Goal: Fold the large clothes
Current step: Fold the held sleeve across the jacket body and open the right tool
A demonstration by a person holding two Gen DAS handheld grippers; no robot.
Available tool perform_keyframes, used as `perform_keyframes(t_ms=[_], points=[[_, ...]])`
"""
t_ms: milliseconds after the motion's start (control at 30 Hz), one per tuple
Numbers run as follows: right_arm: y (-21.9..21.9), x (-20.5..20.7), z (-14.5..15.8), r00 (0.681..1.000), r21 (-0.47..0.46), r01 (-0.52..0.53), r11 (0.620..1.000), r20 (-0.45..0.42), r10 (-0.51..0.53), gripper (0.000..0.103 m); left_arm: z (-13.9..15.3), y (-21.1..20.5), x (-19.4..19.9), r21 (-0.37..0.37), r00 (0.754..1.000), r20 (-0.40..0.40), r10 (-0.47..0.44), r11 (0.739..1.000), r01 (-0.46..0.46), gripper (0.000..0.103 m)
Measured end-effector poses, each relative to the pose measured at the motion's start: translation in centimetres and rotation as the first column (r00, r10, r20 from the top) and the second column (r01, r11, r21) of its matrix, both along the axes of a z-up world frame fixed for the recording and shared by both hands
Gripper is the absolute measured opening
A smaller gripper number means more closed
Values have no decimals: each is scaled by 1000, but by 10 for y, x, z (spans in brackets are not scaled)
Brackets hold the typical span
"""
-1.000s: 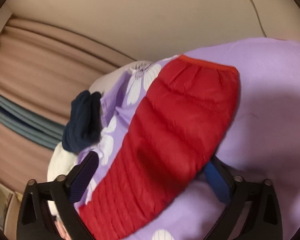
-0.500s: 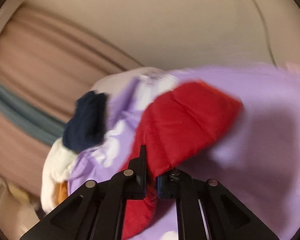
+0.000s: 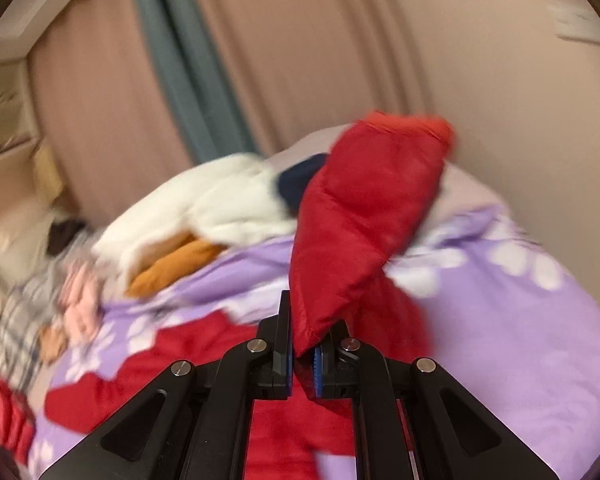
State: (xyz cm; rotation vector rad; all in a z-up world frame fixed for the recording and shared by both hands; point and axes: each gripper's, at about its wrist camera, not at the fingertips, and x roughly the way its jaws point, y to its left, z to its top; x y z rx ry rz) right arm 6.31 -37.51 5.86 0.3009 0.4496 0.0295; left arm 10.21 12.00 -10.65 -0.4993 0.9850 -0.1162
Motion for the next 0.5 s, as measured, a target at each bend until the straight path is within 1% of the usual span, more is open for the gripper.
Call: perform_keyframes(t_ms=[33,67,100,133,233,267,300,333,367,400,467,500], points=[[10,4,-1,1000,-7,-21,1000,-4,21,10,0,6,-2,-3,1000,2,11,1000,-11,103],[36,9,-1,998,-41,-64,997,-12,63,10,-1,12,-4,-14,1000,3,21,1000,-21,103],[55,23,-3,996,-79,-88,993,-23,87,10,-2,19,-6,-28,999,1,34,999,-33,103],[72,34,-7,993,-118,-114,987,-38,110,10,-3,27,-8,-41,999,-2,48,998,-48,103],[110,43,-24,982,-205,-186,961,-82,172,10,-7,46,-15,-60,996,-1,87,994,-87,103],[133,46,-34,974,-260,-222,940,-109,199,10,-9,53,-16,-62,995,-3,101,993,-101,103],[137,47,-39,970,-283,-237,930,-122,210,10,-10,59,-17,-60,993,-7,116,991,-117,103],[155,51,-53,960,-330,-273,904,-152,235,10,-12,64,-17,-61,992,-9,127,990,-128,103],[167,52,-63,951,-353,-301,886,-176,253,10,-13,70,-18,-63,991,-10,136,989,-137,103],[180,55,-66,946,-368,-316,874,-190,262,10,-14,75,-19,-67,989,-11,147,987,-147,103],[206,57,-85,928,-408,-365,837,-234,290,10,-17,85,-19,-74,986,-13,166,983,-166,103],[212,57,-90,922,-416,-378,827,-246,298,10,-18,90,-19,-77,984,-17,175,981,-176,103]])
